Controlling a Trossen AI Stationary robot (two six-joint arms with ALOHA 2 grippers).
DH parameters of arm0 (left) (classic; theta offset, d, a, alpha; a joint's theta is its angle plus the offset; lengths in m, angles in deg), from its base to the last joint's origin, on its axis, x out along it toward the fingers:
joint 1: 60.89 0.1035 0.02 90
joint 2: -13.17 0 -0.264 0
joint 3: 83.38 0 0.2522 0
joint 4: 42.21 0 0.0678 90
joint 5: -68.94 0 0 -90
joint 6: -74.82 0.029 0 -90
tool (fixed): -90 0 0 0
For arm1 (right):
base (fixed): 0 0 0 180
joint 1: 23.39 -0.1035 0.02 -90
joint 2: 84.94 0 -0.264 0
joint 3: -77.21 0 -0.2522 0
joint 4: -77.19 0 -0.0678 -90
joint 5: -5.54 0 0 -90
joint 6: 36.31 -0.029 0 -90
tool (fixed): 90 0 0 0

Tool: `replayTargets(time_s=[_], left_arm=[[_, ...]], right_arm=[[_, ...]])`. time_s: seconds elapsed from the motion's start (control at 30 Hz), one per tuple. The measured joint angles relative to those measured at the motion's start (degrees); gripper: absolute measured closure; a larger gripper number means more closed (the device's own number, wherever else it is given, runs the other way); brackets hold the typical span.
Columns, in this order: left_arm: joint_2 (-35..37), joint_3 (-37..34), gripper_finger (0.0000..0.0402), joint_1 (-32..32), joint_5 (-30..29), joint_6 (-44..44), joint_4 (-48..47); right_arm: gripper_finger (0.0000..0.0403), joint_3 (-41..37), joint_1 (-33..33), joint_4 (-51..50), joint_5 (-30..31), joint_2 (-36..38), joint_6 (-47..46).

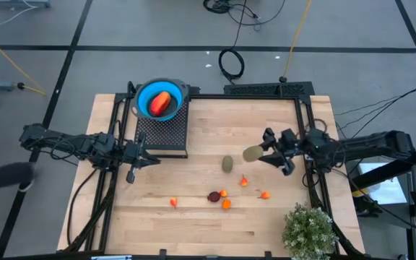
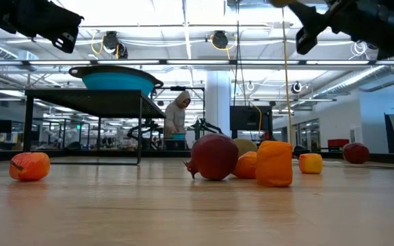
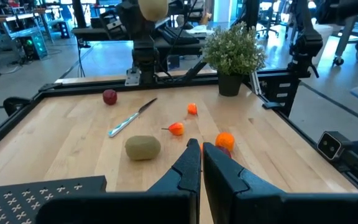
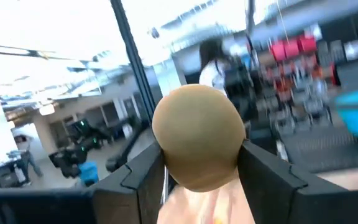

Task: Pick & Place Fruit
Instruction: Put the brown kiwi into the blue strainer bowl on the shelf

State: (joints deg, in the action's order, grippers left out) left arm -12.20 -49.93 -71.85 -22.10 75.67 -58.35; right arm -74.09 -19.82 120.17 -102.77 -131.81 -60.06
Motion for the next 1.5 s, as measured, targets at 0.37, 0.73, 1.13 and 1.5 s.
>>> replayTargets(time_s=[0.37, 0.73, 1.13, 1.5], left_arm=[[-0.02, 0.00, 0.0382, 0.00, 0.02, 0.26, 0.11], [0.00, 0.00, 0.0382, 0.02, 0.02, 0.36, 0.09], [0.00, 0.00, 0.0382, 0.02, 0.00, 1.25, 0.07], [-0.13, 0.00, 0.0382, 0.00, -0.04, 3.06, 1.14]], right_arm=[[0.0229, -5.32, 0.02, 10.34, -7.00, -0.16, 19.46], [0.0229, -5.32, 0.02, 10.29, -21.01, -0.20, 51.52], [0.0229, -5.32, 0.05, 10.32, -25.41, -0.20, 66.76], [0.0229, -5.32, -0.30, 10.10, -17.59, -0.41, 61.27]])
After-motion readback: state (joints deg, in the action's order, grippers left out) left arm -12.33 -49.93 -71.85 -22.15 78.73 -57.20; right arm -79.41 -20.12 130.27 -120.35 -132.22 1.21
